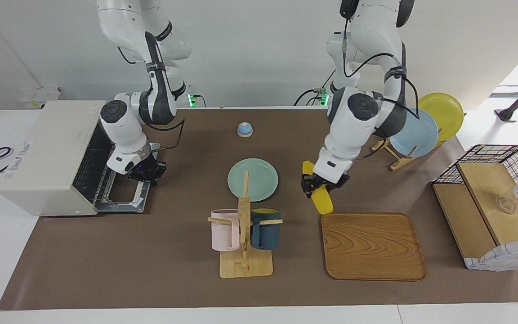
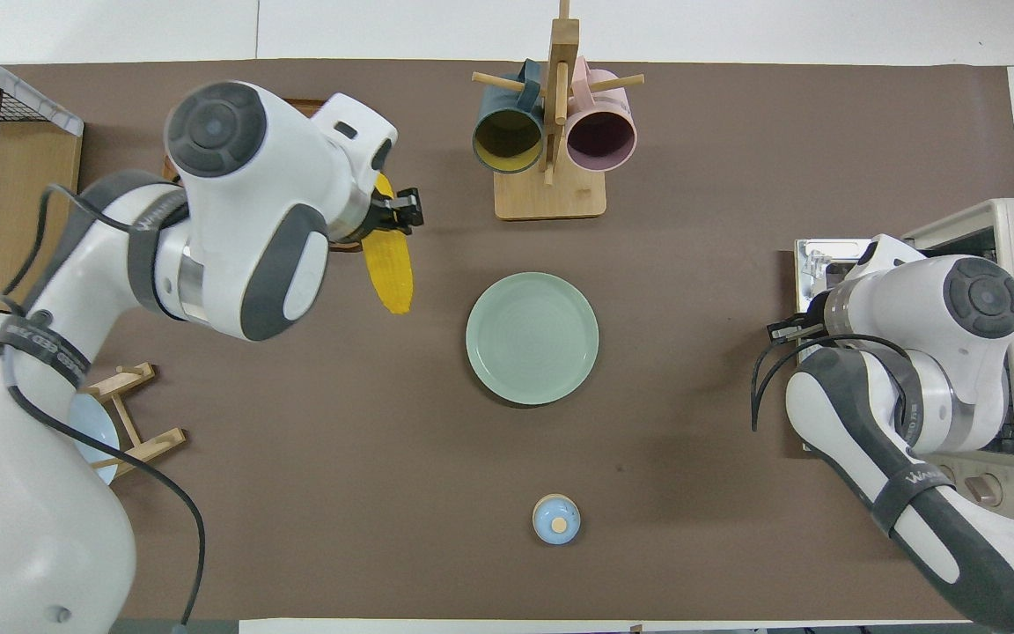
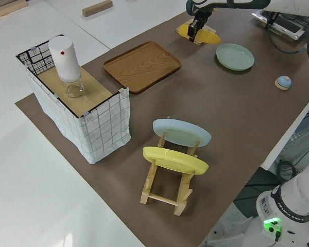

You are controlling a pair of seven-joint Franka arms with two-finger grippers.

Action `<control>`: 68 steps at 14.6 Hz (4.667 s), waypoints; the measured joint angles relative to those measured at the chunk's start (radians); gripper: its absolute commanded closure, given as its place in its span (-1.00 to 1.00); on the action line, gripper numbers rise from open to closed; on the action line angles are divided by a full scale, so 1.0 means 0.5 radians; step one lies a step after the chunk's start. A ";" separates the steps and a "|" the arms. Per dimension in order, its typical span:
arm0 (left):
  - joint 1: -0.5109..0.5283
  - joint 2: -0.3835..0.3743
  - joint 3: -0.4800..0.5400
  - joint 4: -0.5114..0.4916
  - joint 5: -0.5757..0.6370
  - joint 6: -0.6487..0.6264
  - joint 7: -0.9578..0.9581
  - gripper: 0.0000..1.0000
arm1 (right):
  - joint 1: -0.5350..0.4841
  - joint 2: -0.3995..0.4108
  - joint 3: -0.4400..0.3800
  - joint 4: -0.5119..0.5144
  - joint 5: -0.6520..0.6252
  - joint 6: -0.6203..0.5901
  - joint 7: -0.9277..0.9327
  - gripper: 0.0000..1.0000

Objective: Put corn in oven

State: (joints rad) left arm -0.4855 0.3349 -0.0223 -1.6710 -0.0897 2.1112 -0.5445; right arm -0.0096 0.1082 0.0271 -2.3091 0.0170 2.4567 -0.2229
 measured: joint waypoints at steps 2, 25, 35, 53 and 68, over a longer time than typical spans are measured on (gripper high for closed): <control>-0.175 -0.053 -0.001 -0.161 -0.001 0.156 -0.099 1.00 | 0.062 0.000 -0.011 0.000 -0.002 0.006 0.089 1.00; -0.529 -0.036 0.059 -0.518 -0.001 0.744 -0.309 -1.00 | 0.411 -0.054 -0.023 0.591 0.074 -0.817 0.776 0.14; 0.273 -0.433 0.092 -0.131 0.000 -0.263 0.307 -1.00 | 1.353 0.495 -0.015 1.424 0.022 -0.924 1.967 0.21; 0.591 -0.825 0.077 -0.085 0.222 -0.904 0.665 -1.00 | 1.475 0.794 -0.023 1.176 -0.235 -0.296 2.085 1.00; 0.599 -0.829 0.078 -0.112 0.216 -1.041 0.834 -1.00 | 1.394 0.797 -0.045 1.646 -0.631 -1.531 1.800 1.00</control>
State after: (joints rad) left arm -0.1859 -0.0795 0.0165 -1.7269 0.0183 1.5905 -0.1276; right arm 0.6875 0.5066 0.0047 -1.4859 -0.2985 1.6912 0.6771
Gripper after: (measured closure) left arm 0.000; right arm 0.969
